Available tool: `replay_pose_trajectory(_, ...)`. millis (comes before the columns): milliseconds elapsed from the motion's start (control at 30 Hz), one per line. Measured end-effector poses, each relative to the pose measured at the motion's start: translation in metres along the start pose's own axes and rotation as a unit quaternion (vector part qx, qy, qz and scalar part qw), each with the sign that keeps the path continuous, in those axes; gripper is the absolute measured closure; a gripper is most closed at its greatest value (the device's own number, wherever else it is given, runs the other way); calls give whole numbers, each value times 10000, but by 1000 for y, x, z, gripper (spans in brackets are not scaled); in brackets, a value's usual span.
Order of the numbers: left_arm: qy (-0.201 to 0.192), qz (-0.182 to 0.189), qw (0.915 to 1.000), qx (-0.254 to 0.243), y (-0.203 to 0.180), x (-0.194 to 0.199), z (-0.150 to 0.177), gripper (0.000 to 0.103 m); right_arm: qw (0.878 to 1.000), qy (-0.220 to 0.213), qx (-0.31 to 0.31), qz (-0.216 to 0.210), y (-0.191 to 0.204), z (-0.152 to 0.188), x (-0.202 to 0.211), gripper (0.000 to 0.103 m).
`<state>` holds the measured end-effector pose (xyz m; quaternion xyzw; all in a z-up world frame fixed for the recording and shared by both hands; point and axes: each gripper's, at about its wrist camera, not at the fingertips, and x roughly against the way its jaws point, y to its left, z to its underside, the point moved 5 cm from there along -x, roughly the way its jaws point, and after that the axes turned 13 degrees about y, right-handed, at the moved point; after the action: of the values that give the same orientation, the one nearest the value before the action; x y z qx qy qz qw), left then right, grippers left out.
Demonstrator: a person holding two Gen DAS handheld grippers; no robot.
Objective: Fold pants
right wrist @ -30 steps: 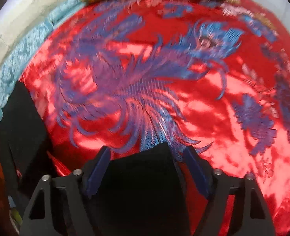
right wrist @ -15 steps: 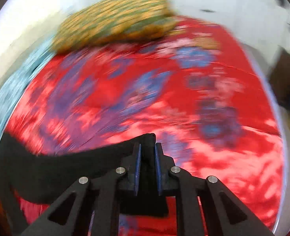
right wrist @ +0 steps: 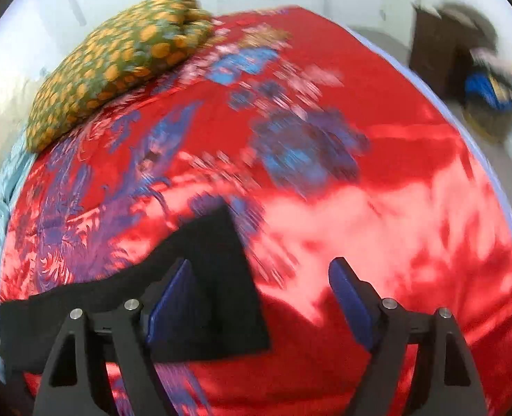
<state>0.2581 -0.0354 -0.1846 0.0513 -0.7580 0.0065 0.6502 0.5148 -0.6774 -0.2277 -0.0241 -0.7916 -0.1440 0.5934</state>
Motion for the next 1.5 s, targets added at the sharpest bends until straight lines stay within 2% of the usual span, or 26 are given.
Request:
replay_pose_trajectory(100, 26, 50, 10000, -31, -4, -3, 0, 1, 9961, 353, -396, -699, -15, 35, -10, 25)
replay_pose_trajectory(200, 92, 78, 9998, -140, -14, -5, 4, 1, 9907, 469, -379, -1222, -8, 54, -24, 32)
replay_pose_trajectory(300, 80, 33, 9995, -302, -23, -1, 10, 1, 9938, 289, -245, -1043, 2, 51, -37, 39)
replay_pose_trajectory(367, 68, -16, 9993, -377, -26, 3, 12, 1, 9963, 187, -76, -832, 9, 46, -44, 51)
replay_pose_trajectory(400, 58, -33, 9992, -401, -26, 5, 13, 1, 9964, 249, -36, -807, 11, 46, -46, 72)
replay_pose_trajectory(433, 46, -34, 9991, -411, -26, 6, 13, 1, 9964, 321, 20, -784, 13, 45, -47, 80)
replay_pose_trajectory(467, 26, -34, 9991, -419, -25, 8, 13, 1, 9952, 408, 95, -888, 15, 45, -43, 82)
replay_pose_trajectory(567, -31, -33, 9992, -408, -23, 10, 11, 1, 9953, 628, 105, -724, 7, 48, -19, 82)
replay_pose_trajectory(667, 33, 45, 9992, -399, -23, 3, 10, 1, 9954, 911, 89, -274, -7, 55, -12, 81)
replay_pose_trajectory(733, 110, 46, 9990, -424, -25, -2, 11, 1, 9932, 1155, 77, 119, -11, 64, -23, 78)
replay_pose_trajectory(767, 114, 27, 9990, -436, -25, -3, 12, 1, 9937, 1097, 28, 226, -12, 67, -24, 76)
replay_pose_trajectory(800, 118, -41, 9990, -432, -23, -5, 13, 1, 9946, 997, -30, 277, -12, 68, -23, 70)
replay_pose_trajectory(867, 107, -136, 9990, -406, -16, -10, 15, 1, 9966, 692, -133, 422, -12, 71, -14, 51)
replay_pose_trajectory(900, 49, -201, 9990, -386, -9, -15, 15, 1, 9976, 451, -193, 491, -10, 73, -4, 34)
replay_pose_trajectory(933, -25, -266, 9989, -381, -4, -19, 14, 1, 9980, 248, -222, 545, -7, 77, 7, 25)
replay_pose_trajectory(1000, -284, -515, 9975, -391, 8, -31, 9, 1, 9980, -126, -177, 600, 6, 90, 31, 24)
replay_pose_trajectory(1067, -349, -799, 9954, -385, 20, -54, 2, 1, 9972, -436, 39, 610, 26, 112, 58, 20)
replay_pose_trajectory(1133, -290, -862, 9952, -369, 32, -77, -1, 1, 9954, -632, 446, 567, 55, 147, 82, 9)
replay_pose_trajectory(1200, 26, -977, 9948, -286, 48, -107, 2, 0, 9924, -726, 852, 511, 82, 190, 100, 8)
replay_pose_trajectory(1267, -44, -383, 9993, 3, 65, -111, 7, 0, 9890, -735, 1200, 452, 110, 236, 108, 7)
replay_pose_trajectory(1333, 246, -83, 9986, 468, 89, -114, 12, 0, 9867, -703, 1433, 320, 139, 289, 109, 4)
replay_pose_trajectory(1400, 334, -268, 9968, 675, 108, -112, 18, 0, 9855, -607, 1573, 162, 160, 342, 102, 2)
replay_pose_trajectory(1500, 464, -265, 9942, 937, 133, -111, 31, 0, 9872, -347, 1544, 212, 179, 402, 79, 2)
